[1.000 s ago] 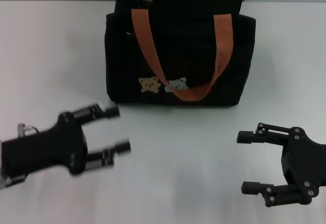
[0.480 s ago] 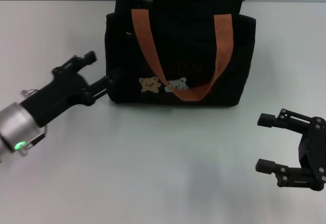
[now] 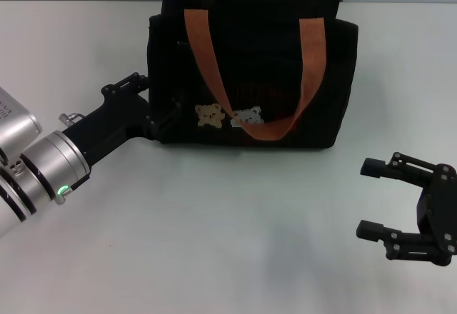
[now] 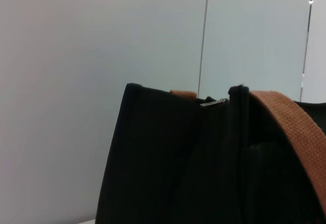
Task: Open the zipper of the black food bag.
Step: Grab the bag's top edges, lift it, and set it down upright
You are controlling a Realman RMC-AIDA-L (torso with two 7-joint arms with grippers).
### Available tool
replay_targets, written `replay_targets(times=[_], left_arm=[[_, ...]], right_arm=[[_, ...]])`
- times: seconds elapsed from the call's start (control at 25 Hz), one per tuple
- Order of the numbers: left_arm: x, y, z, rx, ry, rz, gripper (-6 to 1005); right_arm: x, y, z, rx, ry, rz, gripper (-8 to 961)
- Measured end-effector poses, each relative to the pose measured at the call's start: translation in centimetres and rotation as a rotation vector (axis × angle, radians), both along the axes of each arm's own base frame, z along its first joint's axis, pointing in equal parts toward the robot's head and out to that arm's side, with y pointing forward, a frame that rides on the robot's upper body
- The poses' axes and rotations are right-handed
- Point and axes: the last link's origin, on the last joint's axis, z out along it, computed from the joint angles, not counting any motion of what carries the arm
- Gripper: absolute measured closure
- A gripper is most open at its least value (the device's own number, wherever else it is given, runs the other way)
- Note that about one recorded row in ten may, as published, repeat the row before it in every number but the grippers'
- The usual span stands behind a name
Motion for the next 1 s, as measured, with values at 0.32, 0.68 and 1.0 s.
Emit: replay_targets(times=[0.32,0.68,1.0], left_arm=[[-0.19,-0.3,-0.08,-0.005,0.006,-0.002,593],[-0.36,-0.6,-0.06,-0.006,0.003,0.0,777],[-0.36,-0.65,-0.05,-0.005,0.002,-0.001,877]], right_arm=[[0.06,-0.02,0.03,0.004,0.003,-0.005,123],[0.15,0.1,-0.09,0.009,-0.005,-0.014,122],[0.16,0.11,-0.1,0.01,-0.006,-0.015,122]])
